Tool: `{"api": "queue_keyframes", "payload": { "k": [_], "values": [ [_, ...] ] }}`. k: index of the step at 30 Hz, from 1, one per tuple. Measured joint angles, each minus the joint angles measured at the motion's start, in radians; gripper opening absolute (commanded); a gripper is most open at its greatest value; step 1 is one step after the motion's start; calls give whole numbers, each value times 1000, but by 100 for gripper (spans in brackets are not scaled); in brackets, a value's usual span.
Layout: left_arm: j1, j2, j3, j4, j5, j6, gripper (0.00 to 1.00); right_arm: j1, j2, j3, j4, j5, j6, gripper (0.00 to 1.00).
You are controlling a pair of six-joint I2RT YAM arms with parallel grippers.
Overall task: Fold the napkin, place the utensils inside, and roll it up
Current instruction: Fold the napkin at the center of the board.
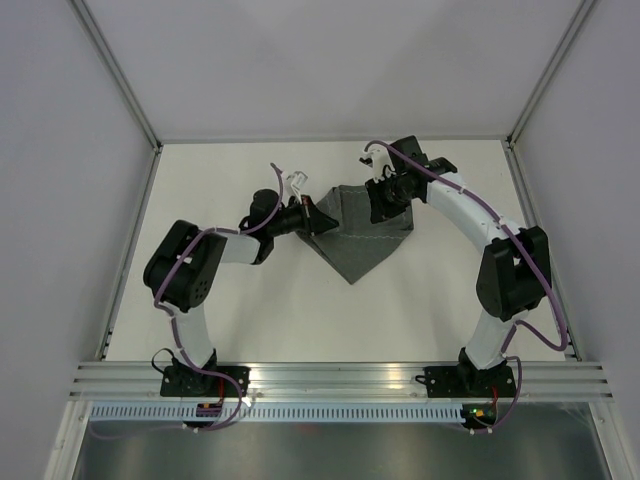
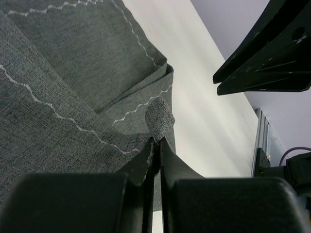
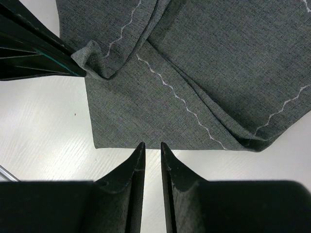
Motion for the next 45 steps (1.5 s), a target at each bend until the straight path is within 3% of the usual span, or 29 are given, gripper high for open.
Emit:
{"api": "queue_keyframes", "payload": {
  "k": [12, 21, 31, 45],
  "values": [
    [-53, 71, -6, -25, -10, 60, 15, 0, 0, -12, 7, 7, -7, 25],
    [-69, 79, -21, -48, -10, 92, 40, 0, 5, -13, 7, 7, -7, 24],
    [-79, 79, -39, -57, -11, 113, 59, 0, 50, -13, 14, 6, -6, 24],
    [-88, 26, -42, -72, -8, 119, 59, 21, 67, -31, 15, 6, -14, 25]
  ]
}}
